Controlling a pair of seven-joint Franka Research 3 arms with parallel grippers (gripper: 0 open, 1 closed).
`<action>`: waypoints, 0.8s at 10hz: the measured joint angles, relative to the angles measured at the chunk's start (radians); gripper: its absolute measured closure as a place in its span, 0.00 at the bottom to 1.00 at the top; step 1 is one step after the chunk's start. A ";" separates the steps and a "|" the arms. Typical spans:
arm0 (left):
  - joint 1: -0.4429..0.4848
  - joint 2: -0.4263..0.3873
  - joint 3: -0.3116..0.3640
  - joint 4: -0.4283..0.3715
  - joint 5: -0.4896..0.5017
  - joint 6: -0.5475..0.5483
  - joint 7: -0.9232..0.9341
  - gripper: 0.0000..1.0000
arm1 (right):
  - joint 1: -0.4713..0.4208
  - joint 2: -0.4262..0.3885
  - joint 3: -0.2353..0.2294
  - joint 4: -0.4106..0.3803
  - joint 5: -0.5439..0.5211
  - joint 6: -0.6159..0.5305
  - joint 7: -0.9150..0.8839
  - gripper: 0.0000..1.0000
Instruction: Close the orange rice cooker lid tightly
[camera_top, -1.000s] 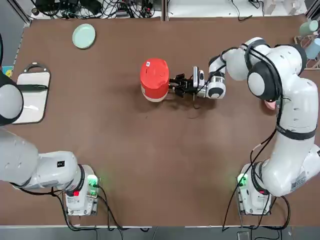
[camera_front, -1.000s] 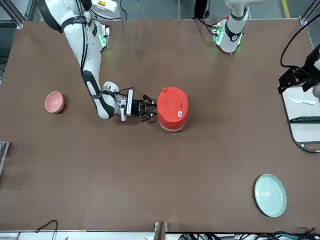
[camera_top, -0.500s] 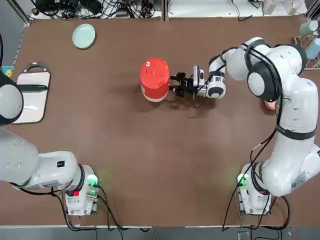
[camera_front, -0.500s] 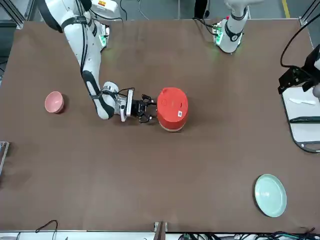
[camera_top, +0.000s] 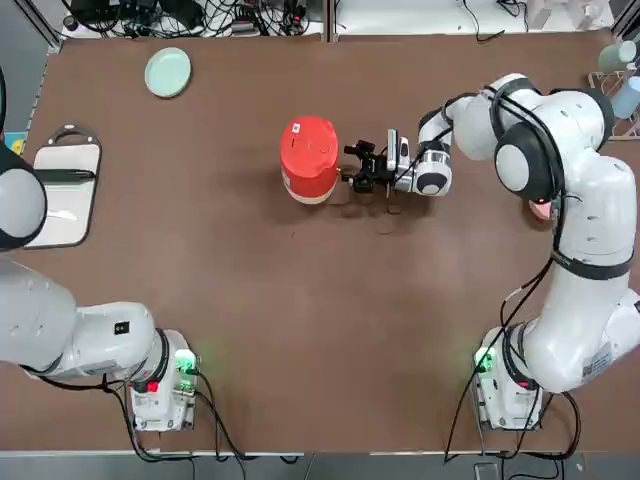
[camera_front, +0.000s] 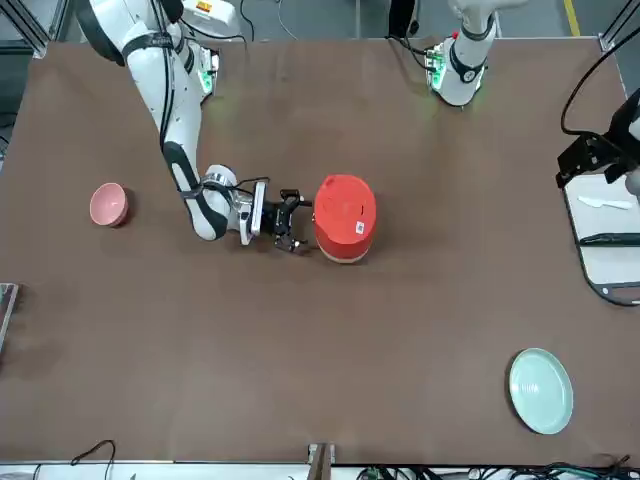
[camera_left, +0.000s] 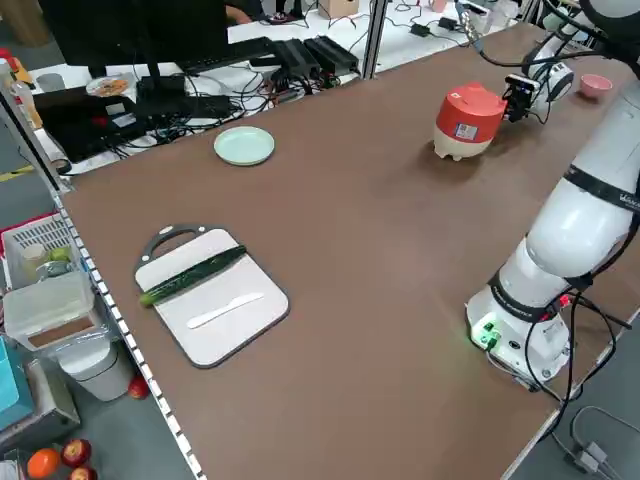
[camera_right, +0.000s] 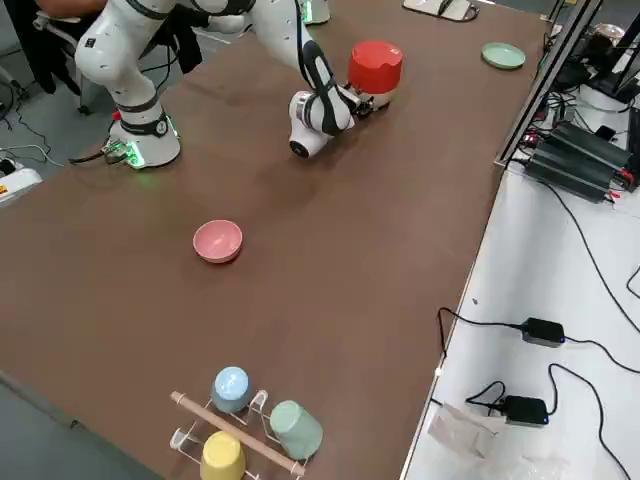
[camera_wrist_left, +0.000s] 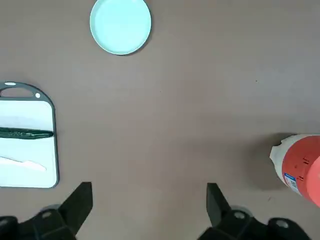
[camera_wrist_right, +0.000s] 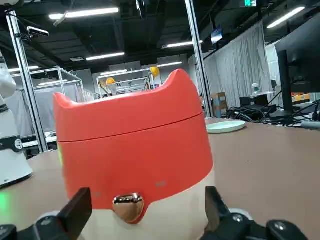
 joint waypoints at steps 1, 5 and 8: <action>0.000 0.000 0.000 0.000 0.000 0.000 0.000 0.00 | -0.007 0.000 -0.002 0.006 0.000 0.000 0.005 0.00; 0.010 0.000 0.000 0.001 0.000 0.000 0.000 0.00 | -0.086 0.000 -0.031 0.083 -0.132 0.003 0.078 0.00; 0.016 -0.001 0.000 0.002 0.000 -0.001 0.000 0.00 | -0.122 -0.023 -0.142 0.179 -0.385 0.009 0.324 0.00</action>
